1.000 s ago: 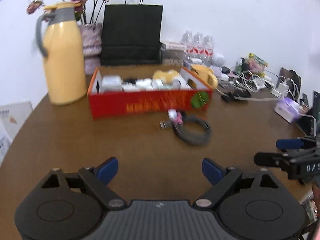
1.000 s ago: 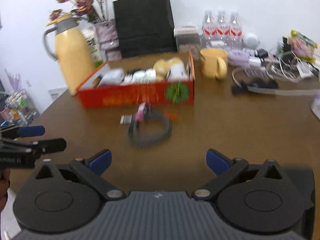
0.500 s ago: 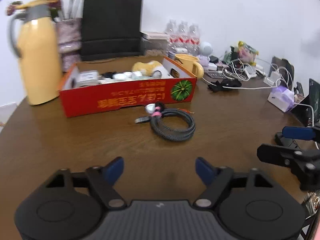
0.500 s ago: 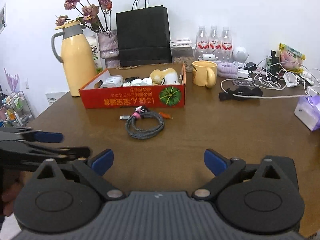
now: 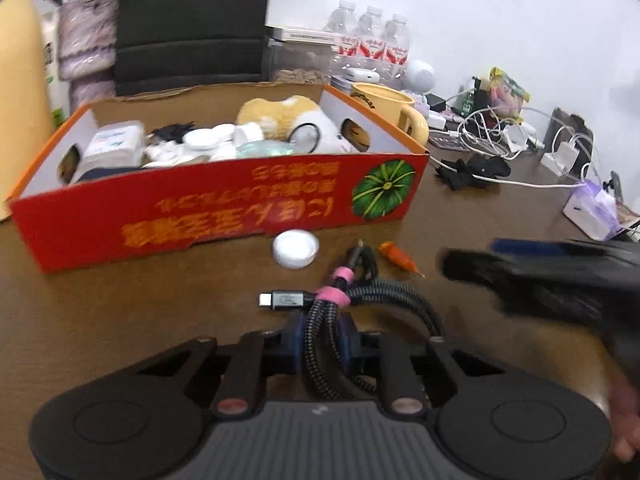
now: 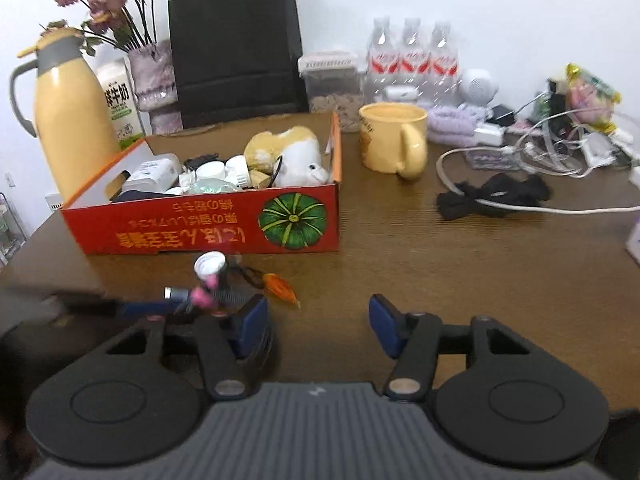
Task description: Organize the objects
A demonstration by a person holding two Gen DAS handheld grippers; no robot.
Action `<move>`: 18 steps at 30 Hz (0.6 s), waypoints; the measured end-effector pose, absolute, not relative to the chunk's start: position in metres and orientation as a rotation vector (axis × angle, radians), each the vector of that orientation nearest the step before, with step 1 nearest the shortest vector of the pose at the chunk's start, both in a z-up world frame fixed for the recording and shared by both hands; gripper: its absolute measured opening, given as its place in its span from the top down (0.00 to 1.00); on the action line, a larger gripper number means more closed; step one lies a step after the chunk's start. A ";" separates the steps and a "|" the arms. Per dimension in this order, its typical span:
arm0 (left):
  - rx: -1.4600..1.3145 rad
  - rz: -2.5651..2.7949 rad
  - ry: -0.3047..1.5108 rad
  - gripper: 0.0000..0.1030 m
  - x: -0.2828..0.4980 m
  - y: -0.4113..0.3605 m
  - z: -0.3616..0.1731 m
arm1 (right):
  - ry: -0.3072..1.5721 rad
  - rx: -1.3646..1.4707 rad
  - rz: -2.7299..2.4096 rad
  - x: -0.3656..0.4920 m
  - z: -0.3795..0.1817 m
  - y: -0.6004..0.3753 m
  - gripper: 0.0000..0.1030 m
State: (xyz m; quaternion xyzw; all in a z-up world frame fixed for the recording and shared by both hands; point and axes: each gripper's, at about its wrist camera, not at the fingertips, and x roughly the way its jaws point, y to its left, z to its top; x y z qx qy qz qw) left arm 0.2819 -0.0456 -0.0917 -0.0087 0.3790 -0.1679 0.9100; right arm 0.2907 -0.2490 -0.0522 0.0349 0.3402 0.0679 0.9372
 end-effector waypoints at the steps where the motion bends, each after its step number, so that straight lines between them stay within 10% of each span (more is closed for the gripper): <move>1: -0.012 -0.334 0.771 0.85 0.274 -0.035 -0.090 | 0.708 0.058 0.146 0.299 -0.057 -0.245 0.50; 7: 0.019 -0.209 0.722 0.85 0.253 0.009 -0.080 | 0.718 -0.061 0.168 0.319 -0.078 -0.215 0.62; 9: 0.018 -0.183 0.704 0.85 0.251 0.013 -0.078 | 0.713 -0.048 0.196 0.321 -0.078 -0.209 0.85; 18: 0.002 -0.239 0.587 0.97 0.198 0.011 -0.033 | 0.654 -0.058 0.209 0.252 -0.046 -0.216 0.85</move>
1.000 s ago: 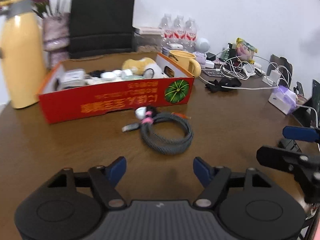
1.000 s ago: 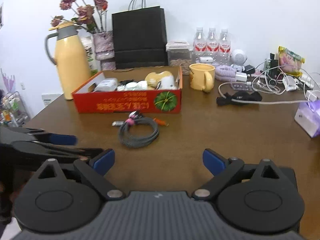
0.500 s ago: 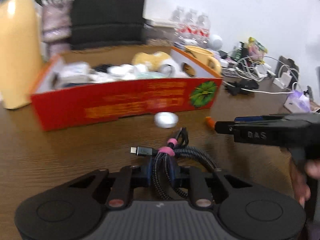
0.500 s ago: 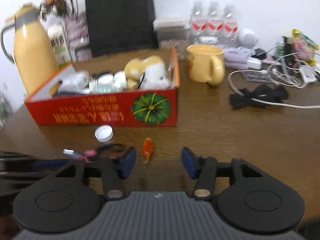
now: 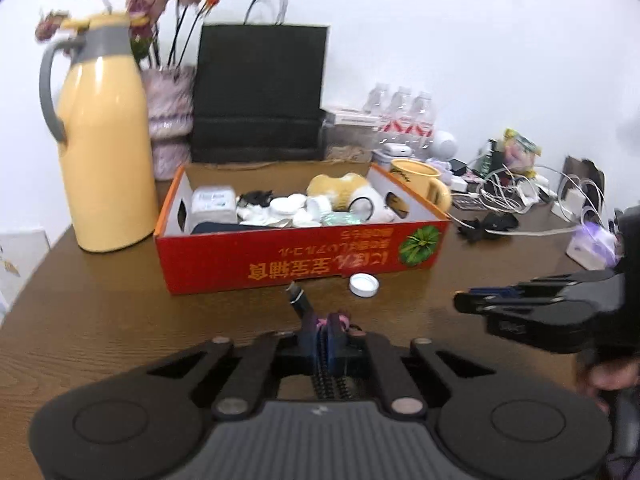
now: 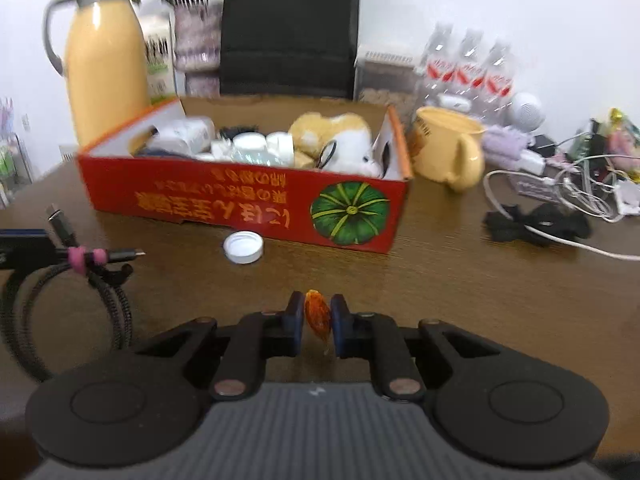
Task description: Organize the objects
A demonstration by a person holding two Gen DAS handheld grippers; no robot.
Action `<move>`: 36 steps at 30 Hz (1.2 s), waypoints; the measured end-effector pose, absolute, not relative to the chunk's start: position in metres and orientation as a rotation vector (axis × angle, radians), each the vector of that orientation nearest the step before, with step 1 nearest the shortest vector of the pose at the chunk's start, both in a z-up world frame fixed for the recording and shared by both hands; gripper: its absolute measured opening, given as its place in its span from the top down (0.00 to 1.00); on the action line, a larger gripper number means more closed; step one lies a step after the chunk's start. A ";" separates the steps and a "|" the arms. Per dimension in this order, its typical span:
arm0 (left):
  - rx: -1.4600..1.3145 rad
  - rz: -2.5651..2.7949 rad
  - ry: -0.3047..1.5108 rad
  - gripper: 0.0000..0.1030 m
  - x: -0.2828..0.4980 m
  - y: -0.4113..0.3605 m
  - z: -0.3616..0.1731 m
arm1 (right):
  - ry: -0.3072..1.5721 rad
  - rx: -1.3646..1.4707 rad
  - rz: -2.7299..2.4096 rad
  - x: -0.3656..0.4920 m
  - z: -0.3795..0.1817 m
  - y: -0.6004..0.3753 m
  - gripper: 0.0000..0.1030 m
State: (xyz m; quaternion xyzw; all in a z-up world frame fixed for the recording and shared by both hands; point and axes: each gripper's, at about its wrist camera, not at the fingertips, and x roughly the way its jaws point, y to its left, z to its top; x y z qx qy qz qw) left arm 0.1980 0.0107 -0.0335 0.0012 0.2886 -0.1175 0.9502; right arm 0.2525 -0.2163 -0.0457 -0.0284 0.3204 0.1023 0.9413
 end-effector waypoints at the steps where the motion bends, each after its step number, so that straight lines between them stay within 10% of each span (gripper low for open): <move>1: 0.006 -0.239 0.588 0.97 0.191 0.009 -0.032 | 0.647 -0.046 0.219 0.240 -0.040 -0.219 0.85; 16: -0.031 -0.241 0.493 0.97 0.141 0.007 0.003 | 0.556 -0.007 0.277 0.151 -0.002 -0.228 0.85; 31: -0.015 -0.201 0.457 1.00 0.396 -0.007 0.035 | 0.659 0.111 0.332 0.417 0.011 -0.200 0.85; 36: 0.004 -0.266 0.587 0.71 0.411 0.013 0.000 | 0.762 0.184 0.288 0.461 -0.028 -0.195 0.73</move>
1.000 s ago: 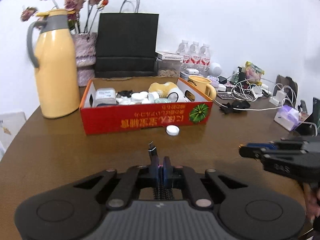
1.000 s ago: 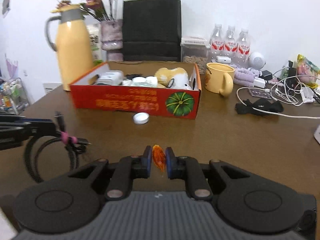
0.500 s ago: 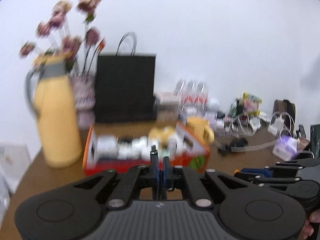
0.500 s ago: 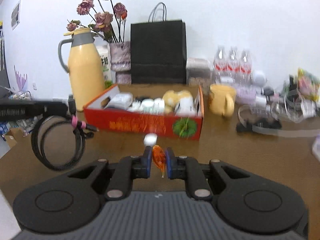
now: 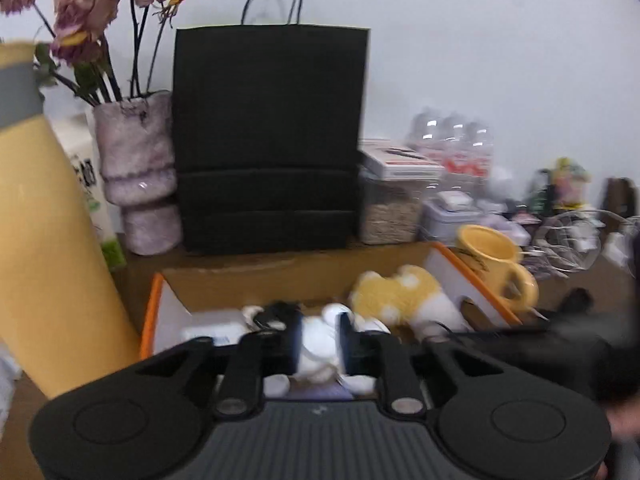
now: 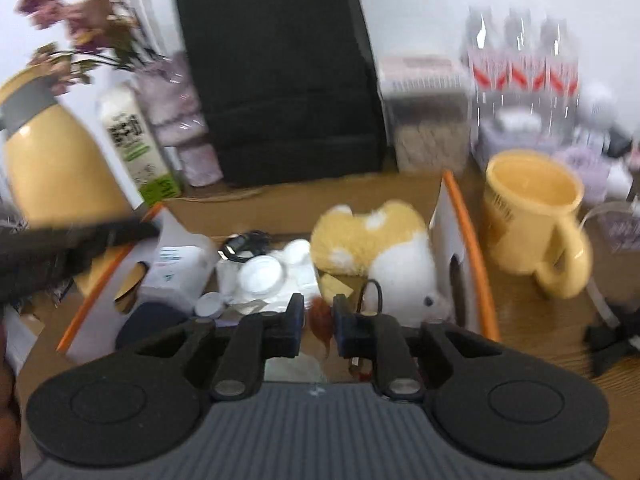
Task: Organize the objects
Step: 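Withdraw both tools and grasp the coiled black cable with the left tool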
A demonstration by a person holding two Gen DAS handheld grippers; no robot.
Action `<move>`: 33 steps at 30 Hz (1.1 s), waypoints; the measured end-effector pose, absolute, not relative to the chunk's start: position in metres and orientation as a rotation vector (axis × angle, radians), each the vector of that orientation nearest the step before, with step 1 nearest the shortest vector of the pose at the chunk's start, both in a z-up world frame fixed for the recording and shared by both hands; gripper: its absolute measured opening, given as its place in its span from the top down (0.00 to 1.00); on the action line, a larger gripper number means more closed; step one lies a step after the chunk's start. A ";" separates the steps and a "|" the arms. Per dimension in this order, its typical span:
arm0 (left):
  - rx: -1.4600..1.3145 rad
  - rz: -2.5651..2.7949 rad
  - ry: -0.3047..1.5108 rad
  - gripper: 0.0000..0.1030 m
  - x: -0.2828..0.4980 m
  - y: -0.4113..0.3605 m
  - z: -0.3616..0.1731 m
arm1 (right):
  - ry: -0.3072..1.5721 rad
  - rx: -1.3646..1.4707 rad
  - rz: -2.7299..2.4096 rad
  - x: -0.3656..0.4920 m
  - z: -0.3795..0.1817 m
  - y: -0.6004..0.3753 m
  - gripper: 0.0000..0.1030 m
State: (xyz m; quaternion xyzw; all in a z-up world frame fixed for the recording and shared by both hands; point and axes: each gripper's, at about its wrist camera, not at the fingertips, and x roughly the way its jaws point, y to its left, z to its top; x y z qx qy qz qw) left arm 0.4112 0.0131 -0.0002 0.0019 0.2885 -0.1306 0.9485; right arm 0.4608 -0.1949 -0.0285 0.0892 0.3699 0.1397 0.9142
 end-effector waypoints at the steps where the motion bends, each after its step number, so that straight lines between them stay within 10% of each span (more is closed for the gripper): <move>1: -0.008 -0.324 0.581 0.53 0.398 0.022 -0.001 | 0.749 0.197 0.280 0.457 -0.030 -0.197 0.67; 5: -0.024 -0.473 0.600 0.17 0.335 0.036 -0.013 | 0.664 0.204 0.256 0.426 -0.017 -0.213 0.52; 10: 0.059 -0.533 0.687 0.15 0.271 0.006 -0.059 | 0.602 0.150 0.245 0.362 -0.003 -0.226 0.29; 22: 0.204 -0.293 0.678 0.05 0.271 -0.020 -0.106 | 0.706 0.111 0.249 0.240 -0.026 -0.230 0.28; 33: 0.012 -0.266 0.639 0.16 0.219 0.008 -0.061 | 0.708 0.048 0.233 0.225 -0.042 -0.223 0.30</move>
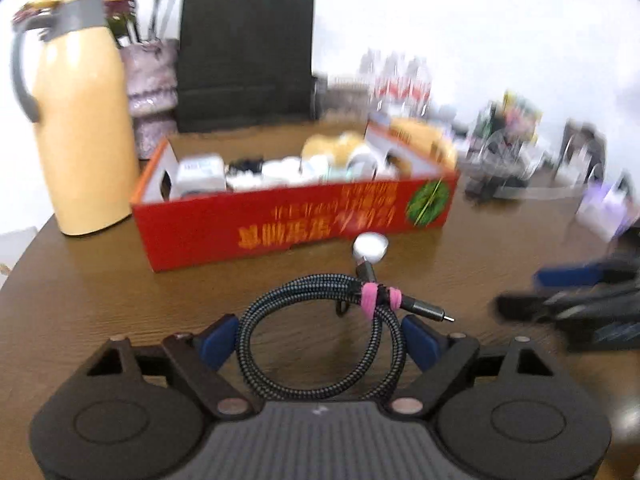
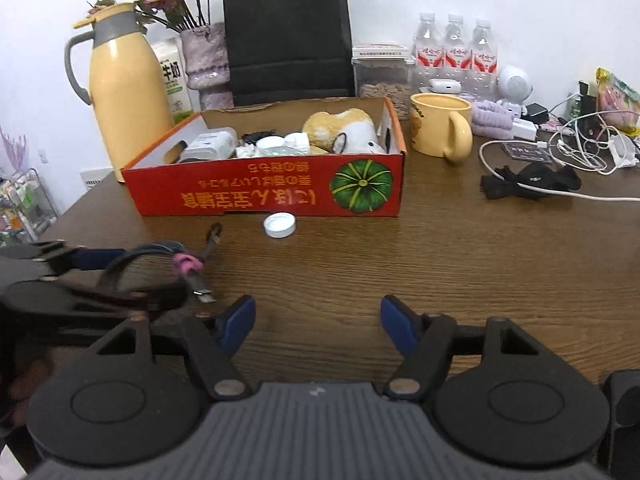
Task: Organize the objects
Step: 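Grasp the last white bottle cap with the right tool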
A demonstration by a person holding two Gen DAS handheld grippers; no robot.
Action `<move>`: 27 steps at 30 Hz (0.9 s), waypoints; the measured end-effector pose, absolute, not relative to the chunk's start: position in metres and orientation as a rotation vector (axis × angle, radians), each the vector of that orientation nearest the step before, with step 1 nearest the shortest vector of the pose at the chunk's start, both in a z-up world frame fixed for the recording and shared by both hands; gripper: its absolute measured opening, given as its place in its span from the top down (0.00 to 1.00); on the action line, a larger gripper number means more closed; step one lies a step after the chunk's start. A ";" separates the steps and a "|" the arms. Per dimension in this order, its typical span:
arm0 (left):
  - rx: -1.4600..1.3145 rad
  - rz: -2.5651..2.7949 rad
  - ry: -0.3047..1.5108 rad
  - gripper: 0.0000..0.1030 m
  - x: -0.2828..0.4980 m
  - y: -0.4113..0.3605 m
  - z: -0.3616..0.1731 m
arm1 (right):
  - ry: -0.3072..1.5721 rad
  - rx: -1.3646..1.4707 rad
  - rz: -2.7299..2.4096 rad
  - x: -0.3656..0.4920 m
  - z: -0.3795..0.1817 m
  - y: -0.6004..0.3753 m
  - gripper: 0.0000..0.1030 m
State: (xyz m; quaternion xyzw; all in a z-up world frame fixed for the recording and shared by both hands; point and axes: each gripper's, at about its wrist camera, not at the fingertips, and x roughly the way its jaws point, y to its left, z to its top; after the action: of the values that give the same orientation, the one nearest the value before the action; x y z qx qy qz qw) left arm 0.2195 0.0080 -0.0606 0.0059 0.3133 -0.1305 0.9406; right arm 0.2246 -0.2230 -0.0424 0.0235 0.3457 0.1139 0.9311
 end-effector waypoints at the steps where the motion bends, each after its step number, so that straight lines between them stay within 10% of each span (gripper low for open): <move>1: -0.019 -0.276 0.619 0.16 0.219 0.014 -0.049 | 0.709 0.049 0.233 0.227 -0.043 -0.222 0.30; 17: -0.011 -0.143 0.682 0.15 0.447 0.010 -0.033 | 0.716 -0.043 0.293 0.354 -0.076 -0.154 0.48; 27: -0.064 -0.156 0.634 0.07 0.393 0.034 -0.023 | 0.695 -0.070 0.295 0.346 -0.084 -0.154 0.72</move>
State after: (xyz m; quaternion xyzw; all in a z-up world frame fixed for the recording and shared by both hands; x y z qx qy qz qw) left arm 0.3933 0.0338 -0.0232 -0.0314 0.3112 -0.0767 0.9467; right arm 0.3463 -0.1541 -0.0840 -0.0339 0.3394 0.1438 0.9290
